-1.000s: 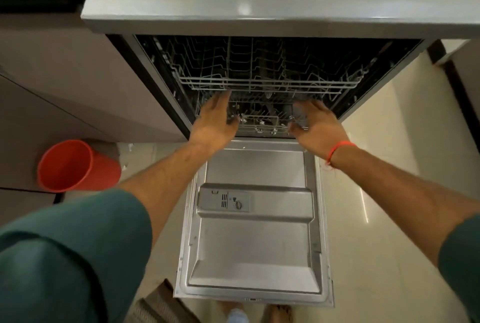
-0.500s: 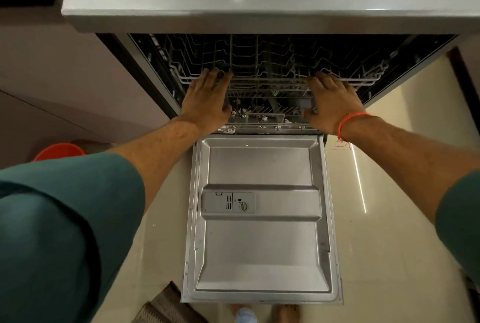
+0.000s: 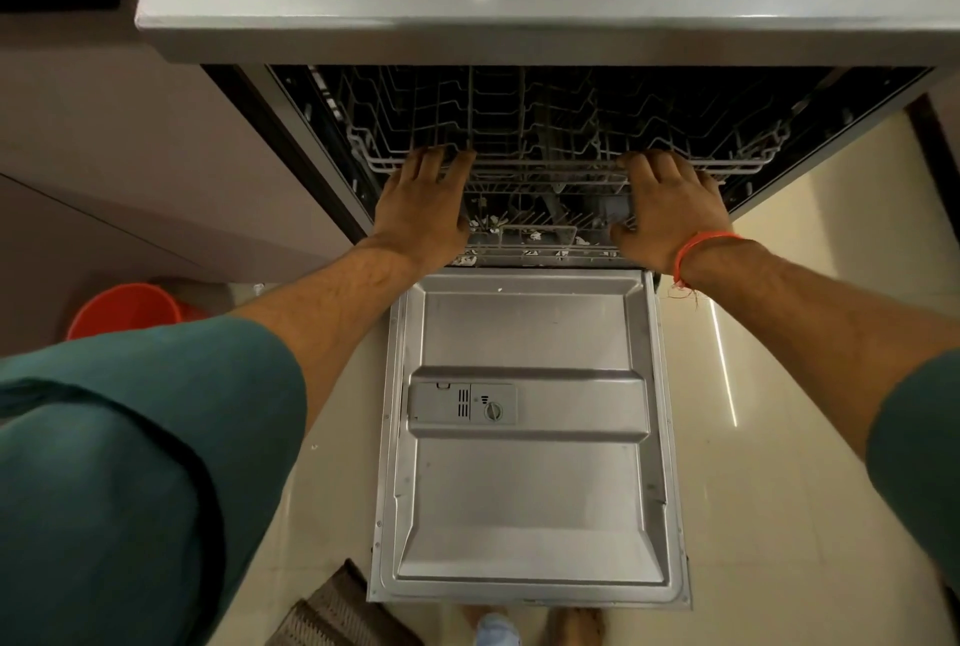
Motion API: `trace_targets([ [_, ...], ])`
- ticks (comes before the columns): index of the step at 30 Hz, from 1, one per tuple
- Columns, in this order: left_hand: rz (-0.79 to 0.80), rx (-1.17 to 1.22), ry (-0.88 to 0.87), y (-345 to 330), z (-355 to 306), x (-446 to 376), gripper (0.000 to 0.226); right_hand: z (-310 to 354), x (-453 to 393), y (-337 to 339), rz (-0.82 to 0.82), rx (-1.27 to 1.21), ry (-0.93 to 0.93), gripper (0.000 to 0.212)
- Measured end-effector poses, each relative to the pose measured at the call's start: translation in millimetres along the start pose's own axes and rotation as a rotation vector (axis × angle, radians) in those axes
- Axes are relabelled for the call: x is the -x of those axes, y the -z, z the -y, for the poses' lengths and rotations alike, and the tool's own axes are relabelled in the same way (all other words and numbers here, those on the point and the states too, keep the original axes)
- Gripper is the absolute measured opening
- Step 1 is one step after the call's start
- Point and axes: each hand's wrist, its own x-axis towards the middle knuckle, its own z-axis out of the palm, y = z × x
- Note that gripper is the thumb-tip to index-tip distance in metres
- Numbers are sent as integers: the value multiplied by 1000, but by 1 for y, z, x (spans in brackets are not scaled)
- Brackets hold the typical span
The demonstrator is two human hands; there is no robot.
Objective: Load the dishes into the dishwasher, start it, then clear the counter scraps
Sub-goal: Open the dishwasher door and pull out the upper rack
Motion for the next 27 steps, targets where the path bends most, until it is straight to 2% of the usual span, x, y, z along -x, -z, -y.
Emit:
trace_targets([
  [3, -6, 3, 8, 1, -2, 7, 73, 0, 7, -3, -16, 26, 2, 78],
  [8, -39, 129, 42, 1, -4, 32, 45, -5, 27, -6, -59, 51, 14, 59],
  [15, -87, 333, 113, -9, -9, 84, 26, -7, 74, -23, -67, -112, 10, 35],
  [21, -80, 369, 163, -23, -17, 130, 16, -3, 124, -39, -63, -129, -16, 25],
  [27, -47, 380, 169, -34, -31, 171, 24, -7, 163, -53, -60, -200, -58, 25],
])
